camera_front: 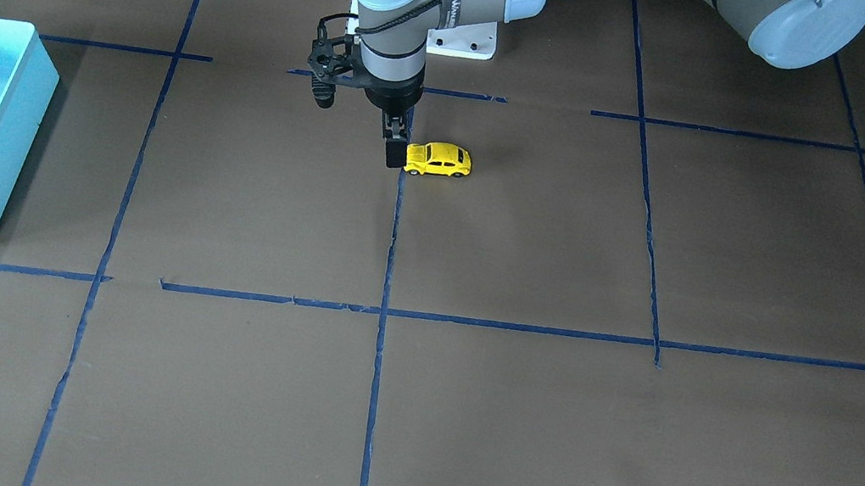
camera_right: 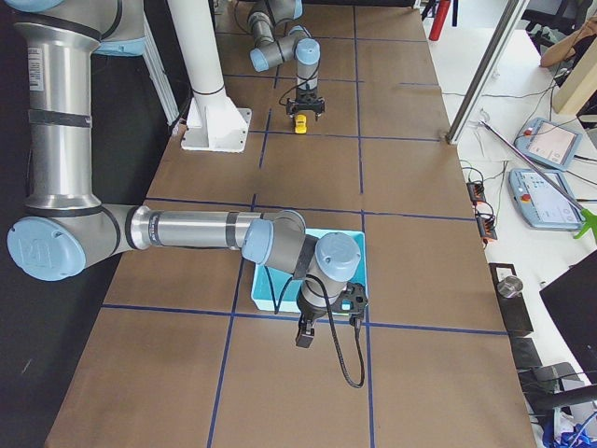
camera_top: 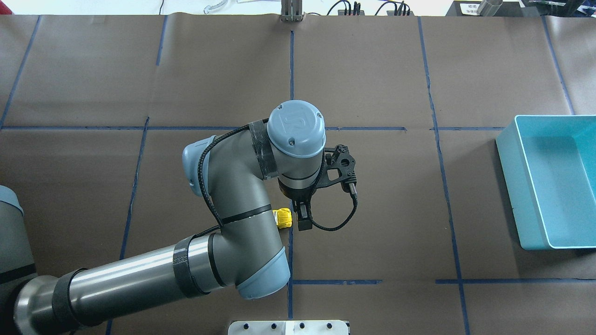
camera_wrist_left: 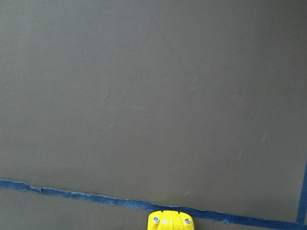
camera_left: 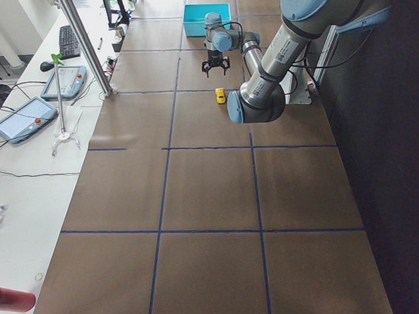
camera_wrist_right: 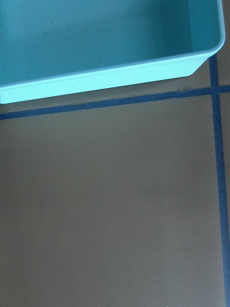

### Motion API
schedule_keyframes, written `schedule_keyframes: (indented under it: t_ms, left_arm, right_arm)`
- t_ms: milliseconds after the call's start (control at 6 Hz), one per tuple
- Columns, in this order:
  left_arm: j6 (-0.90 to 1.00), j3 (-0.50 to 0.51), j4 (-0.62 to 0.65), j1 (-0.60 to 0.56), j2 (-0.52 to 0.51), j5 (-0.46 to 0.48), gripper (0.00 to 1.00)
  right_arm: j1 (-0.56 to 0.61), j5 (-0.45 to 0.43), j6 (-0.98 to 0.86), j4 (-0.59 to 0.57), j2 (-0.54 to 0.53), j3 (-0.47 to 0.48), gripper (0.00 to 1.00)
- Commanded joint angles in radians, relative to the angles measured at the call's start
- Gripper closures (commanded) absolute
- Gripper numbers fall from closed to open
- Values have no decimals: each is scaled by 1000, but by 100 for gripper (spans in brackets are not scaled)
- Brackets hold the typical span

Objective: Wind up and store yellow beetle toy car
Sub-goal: 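Lower the left gripper and grasp the yellow car from above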

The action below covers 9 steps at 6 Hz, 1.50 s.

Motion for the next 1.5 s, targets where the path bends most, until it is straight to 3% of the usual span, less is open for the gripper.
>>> schedule_keyframes:
  t_ms: [0, 833, 1000, 1167, 1333]
  left_arm:
    - [89, 29, 41, 19, -1, 87, 0]
    - [87, 78, 40, 62, 16, 111, 0]
    - [87, 80, 37, 60, 17, 108, 22]
    - [94, 83, 34, 59, 19, 109, 70]
    - [93, 82, 34, 57, 19, 106, 94]
  right_arm:
    - [0, 0, 0, 1, 0, 0, 0]
    - [0, 0, -2, 1, 2, -3, 0]
    - [0, 0, -2, 1, 2, -6, 0]
    - [0, 0, -2, 1, 2, -8, 0]
    - [0, 0, -2, 1, 2, -8, 0]
